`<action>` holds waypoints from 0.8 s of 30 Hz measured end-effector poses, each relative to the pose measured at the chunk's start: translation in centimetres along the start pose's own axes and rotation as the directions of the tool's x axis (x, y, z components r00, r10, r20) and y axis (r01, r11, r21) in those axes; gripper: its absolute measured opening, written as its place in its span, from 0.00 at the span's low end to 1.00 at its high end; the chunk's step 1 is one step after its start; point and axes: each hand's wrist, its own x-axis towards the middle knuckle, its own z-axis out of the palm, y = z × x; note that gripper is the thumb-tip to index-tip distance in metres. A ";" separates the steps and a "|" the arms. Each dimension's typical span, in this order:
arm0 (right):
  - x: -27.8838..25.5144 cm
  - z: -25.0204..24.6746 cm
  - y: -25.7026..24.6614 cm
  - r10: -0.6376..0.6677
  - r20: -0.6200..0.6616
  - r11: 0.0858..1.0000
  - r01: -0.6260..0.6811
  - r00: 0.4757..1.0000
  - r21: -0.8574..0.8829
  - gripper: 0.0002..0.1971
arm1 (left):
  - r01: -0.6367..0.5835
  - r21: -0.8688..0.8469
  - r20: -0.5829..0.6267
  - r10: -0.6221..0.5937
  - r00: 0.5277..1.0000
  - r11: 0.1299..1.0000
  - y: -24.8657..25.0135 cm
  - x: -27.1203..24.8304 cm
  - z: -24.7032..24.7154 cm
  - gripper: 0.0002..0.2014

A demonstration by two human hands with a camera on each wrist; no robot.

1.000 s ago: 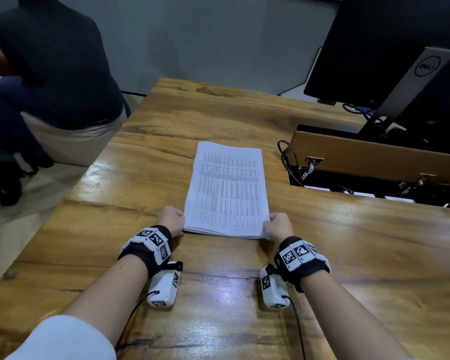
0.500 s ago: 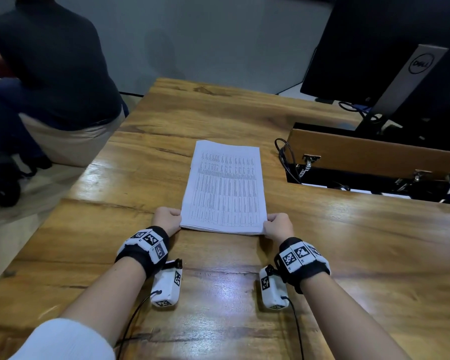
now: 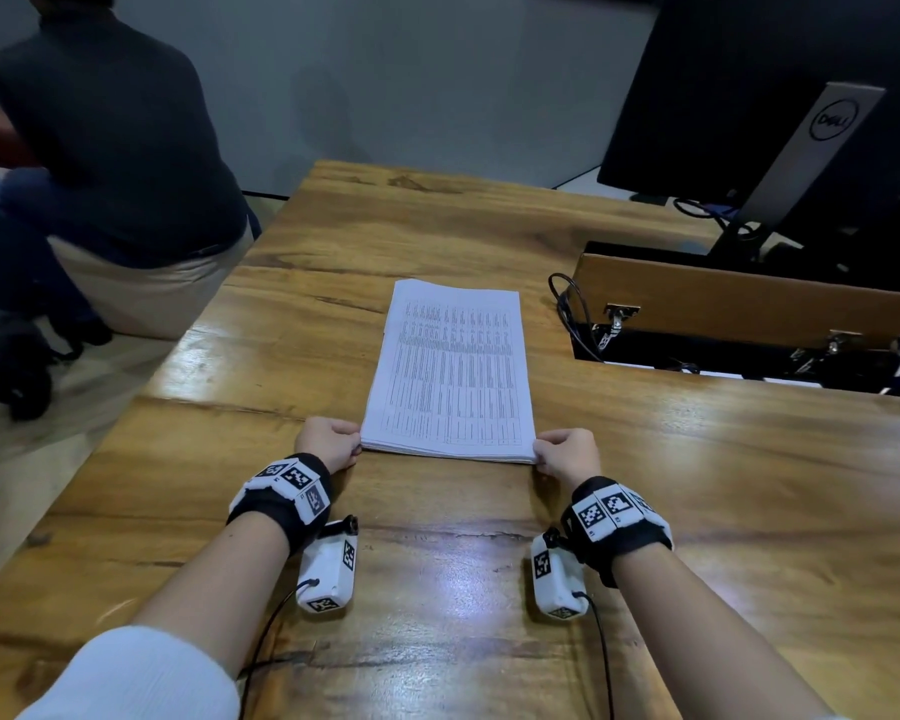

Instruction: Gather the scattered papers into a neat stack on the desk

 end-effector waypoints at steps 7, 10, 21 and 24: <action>-0.5 0.2 -0.1 -0.014 -0.036 0.998 0.012 0.999 -0.059 0.13 | 0.024 0.027 0.026 -0.024 0.999 0.999 0.1 0.0 0.2 0.15; -0.5 0.2 -0.2 -0.010 -0.007 0.997 0.010 1.000 -0.076 0.13 | 0.052 0.036 0.068 -0.054 0.996 0.998 0.2 0.1 0.1 0.17; -1.3 -1.2 -1.4 0.020 0.134 0.991 -0.002 0.991 -0.131 0.09 | 0.080 0.070 0.154 -0.090 0.984 0.994 1.8 -1.7 -0.7 0.21; -1.4 -1.6 -2.4 -0.010 0.148 0.991 0.030 0.989 -0.133 0.13 | 0.054 0.095 0.152 -0.068 0.986 0.994 2.1 -1.8 -1.3 0.20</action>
